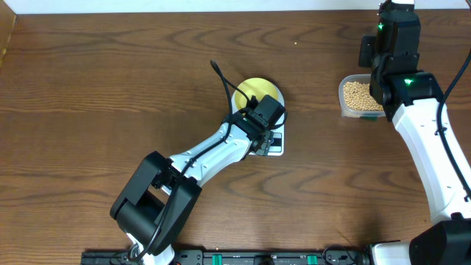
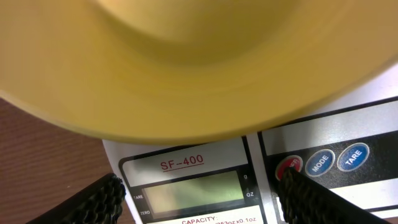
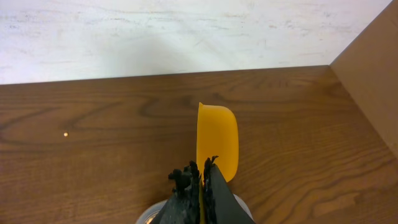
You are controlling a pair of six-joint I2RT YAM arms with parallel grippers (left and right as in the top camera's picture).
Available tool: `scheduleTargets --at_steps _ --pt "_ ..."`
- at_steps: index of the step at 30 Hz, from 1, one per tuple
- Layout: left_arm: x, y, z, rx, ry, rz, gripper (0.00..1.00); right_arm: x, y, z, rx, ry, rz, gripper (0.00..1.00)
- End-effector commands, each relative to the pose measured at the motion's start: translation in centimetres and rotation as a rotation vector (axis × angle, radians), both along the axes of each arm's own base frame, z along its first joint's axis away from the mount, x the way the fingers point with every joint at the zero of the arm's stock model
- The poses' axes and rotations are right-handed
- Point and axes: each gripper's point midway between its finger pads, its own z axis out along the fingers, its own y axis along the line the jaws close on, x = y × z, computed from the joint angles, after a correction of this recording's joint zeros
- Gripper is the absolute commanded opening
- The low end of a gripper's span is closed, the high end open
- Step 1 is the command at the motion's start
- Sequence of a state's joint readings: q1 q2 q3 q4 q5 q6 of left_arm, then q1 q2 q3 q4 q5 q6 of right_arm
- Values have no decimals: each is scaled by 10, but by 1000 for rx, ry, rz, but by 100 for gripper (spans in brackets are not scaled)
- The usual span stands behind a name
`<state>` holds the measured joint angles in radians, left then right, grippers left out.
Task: Scoop item into bowl and weigh 50g on scale
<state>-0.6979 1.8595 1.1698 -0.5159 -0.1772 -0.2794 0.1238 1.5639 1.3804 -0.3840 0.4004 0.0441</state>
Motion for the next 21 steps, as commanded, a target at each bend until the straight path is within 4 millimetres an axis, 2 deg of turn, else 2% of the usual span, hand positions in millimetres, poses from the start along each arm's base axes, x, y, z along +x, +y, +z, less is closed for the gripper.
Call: scheduleTargets --at_steps 1,15,21 --pt "-6 0 -9 13 28 -23 81 0 -4 9 7 -25 -17 1" --pt "-5 0 -9 12 21 -22 81 0 -3 9 7 -24 -17 1" --pt "-5 0 -16 3 10 -22 81 0 -3 9 7 -24 -17 1"
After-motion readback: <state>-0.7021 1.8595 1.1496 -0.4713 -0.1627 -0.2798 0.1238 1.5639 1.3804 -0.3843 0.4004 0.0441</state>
